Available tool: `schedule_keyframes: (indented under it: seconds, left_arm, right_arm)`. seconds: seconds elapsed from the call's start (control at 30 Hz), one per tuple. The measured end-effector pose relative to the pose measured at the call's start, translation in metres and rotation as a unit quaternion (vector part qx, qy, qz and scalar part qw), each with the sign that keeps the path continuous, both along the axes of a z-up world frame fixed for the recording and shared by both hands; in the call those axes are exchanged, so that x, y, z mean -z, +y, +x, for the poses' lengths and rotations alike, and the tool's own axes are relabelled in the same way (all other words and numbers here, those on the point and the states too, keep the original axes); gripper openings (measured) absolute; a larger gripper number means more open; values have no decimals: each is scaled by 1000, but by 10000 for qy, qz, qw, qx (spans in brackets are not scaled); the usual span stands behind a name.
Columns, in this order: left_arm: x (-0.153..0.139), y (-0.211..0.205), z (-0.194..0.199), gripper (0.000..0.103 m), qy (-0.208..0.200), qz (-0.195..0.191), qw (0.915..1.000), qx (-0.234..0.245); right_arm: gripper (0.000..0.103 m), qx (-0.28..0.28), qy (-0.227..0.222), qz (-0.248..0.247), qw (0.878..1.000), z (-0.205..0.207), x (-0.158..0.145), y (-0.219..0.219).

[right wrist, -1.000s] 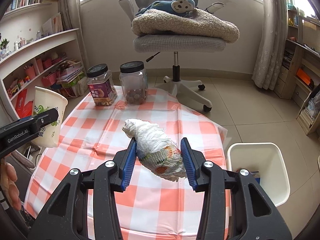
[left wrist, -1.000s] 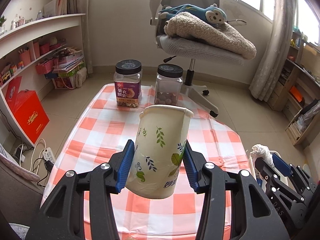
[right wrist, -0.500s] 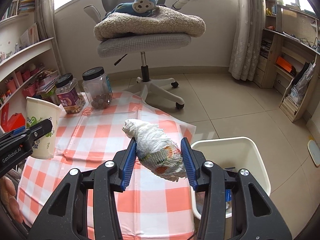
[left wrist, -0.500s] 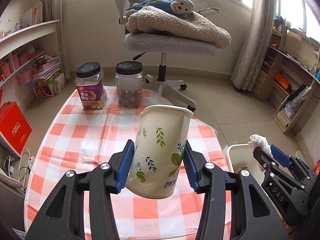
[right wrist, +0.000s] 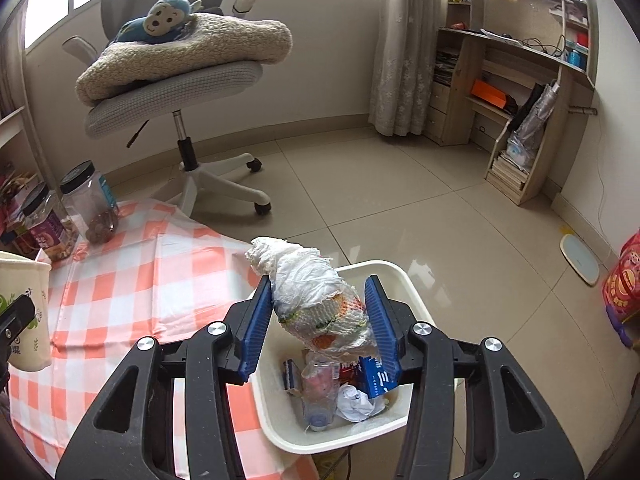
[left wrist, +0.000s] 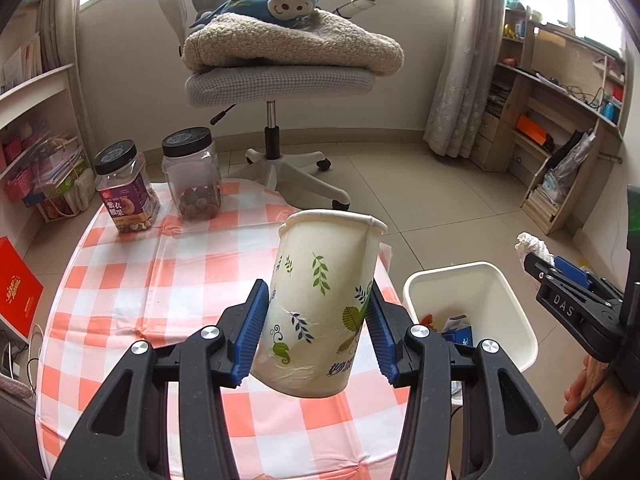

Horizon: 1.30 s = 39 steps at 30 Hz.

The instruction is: Collect trash

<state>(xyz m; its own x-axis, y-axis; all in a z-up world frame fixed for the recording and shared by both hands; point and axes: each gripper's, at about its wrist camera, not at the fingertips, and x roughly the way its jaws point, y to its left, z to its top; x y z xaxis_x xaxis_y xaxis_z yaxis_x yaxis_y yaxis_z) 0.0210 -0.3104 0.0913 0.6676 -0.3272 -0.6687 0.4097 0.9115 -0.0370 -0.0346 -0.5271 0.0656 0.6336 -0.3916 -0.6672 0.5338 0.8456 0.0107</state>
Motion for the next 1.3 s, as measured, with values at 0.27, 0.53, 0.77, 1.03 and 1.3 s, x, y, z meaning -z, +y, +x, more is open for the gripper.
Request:
schedule_keyframes:
  seconds: [0.27, 0.53, 0.77, 1.03, 1.3]
  left_arm:
    - [-1, -61, -11, 48, 196, -108, 9985, 509]
    - [6, -137, -26, 49, 445, -96, 9942, 974]
    - [4, -198, -38, 55, 529, -17, 9873, 1498]
    - [-12, -209, -55, 76, 251, 60, 9863, 1629]
    - [-28, -161, -72, 85, -202, 181, 9908, 1328]
  right_arm:
    - [83, 1084, -263, 189, 9936, -42, -6, -64]
    - [85, 1822, -563, 408, 9808, -91, -12, -118]
    - [87, 2187, -693, 387, 9726, -124, -13, -142]
    - [94, 2190, -911, 194, 9713, -145, -27, -133]
    - [96, 1999, -1360, -49, 9703, -162, -47, -91]
